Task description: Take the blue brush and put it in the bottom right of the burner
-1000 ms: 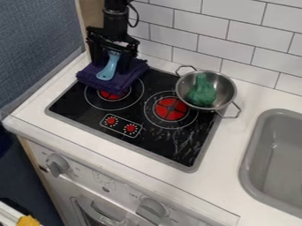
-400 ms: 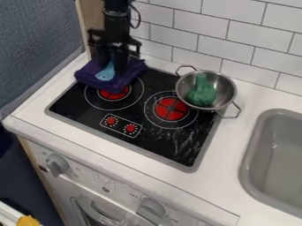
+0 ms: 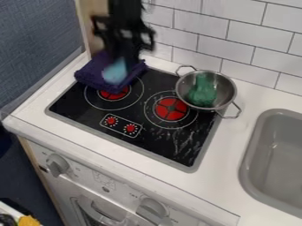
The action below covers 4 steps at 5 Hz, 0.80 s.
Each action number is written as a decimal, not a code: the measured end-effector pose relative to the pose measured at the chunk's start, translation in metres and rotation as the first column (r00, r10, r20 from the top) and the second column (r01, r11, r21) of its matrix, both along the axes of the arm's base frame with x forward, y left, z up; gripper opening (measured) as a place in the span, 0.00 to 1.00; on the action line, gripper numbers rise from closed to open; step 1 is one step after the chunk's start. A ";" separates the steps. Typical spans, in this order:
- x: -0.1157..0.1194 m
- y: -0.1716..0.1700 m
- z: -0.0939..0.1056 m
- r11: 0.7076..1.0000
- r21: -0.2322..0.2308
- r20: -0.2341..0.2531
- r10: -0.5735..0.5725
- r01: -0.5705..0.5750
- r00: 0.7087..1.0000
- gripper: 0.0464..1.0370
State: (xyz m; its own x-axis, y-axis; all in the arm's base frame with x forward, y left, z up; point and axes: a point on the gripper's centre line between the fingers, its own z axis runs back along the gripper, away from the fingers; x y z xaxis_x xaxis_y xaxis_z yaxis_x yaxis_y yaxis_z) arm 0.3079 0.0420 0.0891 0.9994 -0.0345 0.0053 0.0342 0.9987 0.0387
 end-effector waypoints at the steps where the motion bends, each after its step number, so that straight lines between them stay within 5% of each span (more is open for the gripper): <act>1: -0.028 -0.031 -0.030 1.000 0.000 -0.062 -0.011 0.011 0.998 0.32; 3: -0.033 -0.060 -0.060 0.998 0.030 0.012 0.063 -0.063 0.998 0.38; 4: -0.031 -0.059 -0.061 0.996 0.034 0.033 0.080 -0.081 0.996 0.69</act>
